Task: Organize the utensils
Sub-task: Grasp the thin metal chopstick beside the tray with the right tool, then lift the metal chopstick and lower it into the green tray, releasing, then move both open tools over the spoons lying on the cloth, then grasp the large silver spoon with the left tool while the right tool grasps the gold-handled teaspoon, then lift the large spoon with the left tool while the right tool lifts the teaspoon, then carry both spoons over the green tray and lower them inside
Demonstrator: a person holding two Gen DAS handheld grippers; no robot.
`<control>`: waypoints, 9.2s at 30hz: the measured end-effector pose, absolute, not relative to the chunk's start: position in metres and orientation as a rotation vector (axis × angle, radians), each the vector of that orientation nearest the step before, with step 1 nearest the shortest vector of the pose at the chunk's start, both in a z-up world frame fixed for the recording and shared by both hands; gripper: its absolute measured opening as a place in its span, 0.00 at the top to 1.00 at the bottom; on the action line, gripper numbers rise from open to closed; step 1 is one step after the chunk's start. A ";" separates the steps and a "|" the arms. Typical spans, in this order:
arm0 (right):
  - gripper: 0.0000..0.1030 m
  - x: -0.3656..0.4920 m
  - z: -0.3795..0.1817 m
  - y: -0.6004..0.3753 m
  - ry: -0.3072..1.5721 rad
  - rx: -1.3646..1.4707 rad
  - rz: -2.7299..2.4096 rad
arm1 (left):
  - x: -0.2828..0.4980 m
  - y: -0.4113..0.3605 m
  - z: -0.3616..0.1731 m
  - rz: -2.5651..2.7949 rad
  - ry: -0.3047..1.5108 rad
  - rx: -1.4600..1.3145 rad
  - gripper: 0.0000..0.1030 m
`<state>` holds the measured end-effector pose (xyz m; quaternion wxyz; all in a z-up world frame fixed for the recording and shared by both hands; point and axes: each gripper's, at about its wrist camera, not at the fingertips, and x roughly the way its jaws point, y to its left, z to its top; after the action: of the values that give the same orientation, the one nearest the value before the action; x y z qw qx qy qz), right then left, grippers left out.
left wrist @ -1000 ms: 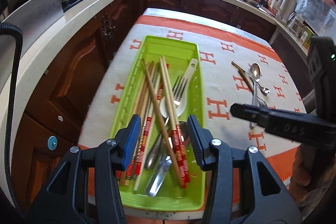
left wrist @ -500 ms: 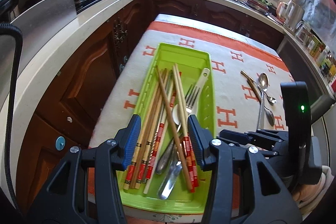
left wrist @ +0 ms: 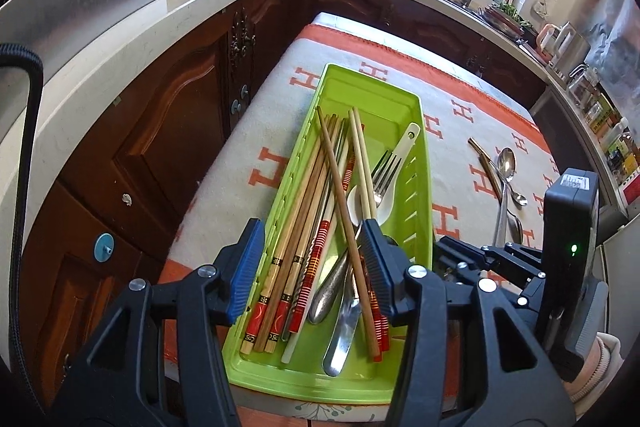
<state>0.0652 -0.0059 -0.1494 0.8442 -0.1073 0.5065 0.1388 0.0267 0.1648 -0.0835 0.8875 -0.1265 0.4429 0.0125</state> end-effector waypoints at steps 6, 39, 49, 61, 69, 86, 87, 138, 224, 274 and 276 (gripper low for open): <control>0.94 0.075 -0.148 -0.035 1.109 -0.084 0.231 | 0.025 0.166 -0.084 0.024 0.917 -0.280 0.55; 0.95 0.068 -0.048 -0.103 1.037 0.581 0.260 | 0.012 0.195 -0.074 0.082 0.859 -0.309 0.54; 0.95 0.066 -0.036 -0.104 1.005 0.596 0.260 | 0.009 0.193 -0.071 0.084 0.848 -0.305 0.54; 0.94 0.106 -0.060 -0.034 1.105 0.562 0.297 | 0.007 0.199 -0.066 0.110 0.847 -0.298 0.54; 0.76 0.115 -0.093 0.013 1.244 0.513 0.357 | 0.004 0.201 -0.064 0.120 0.848 -0.297 0.54; 0.63 0.082 -0.084 -0.033 1.127 0.303 0.336 | 0.007 0.158 -0.056 0.046 0.865 -0.239 0.54; 0.63 0.079 -0.083 -0.039 1.116 0.298 0.331 | 0.008 0.151 -0.055 0.035 0.866 -0.231 0.54; 0.87 0.149 -0.148 -0.233 1.061 -0.109 0.323 | 0.164 -0.096 -0.144 -0.284 1.146 -0.089 0.54; 0.96 0.088 -0.136 -0.304 1.027 0.581 0.345 | 0.169 -0.053 -0.125 -0.374 0.981 -0.216 1.00; 0.96 0.101 -0.123 -0.044 1.128 0.519 0.354 | 0.109 0.149 -0.073 -0.137 0.929 -0.039 1.00; 0.96 0.104 -0.123 -0.044 1.128 0.529 0.338 | 0.119 0.142 -0.084 -0.133 0.941 -0.049 1.00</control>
<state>0.1038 -0.0436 -0.1230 0.7989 0.2465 0.5256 0.1577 0.1192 0.1417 -0.0837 0.8890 -0.0234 0.4529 -0.0639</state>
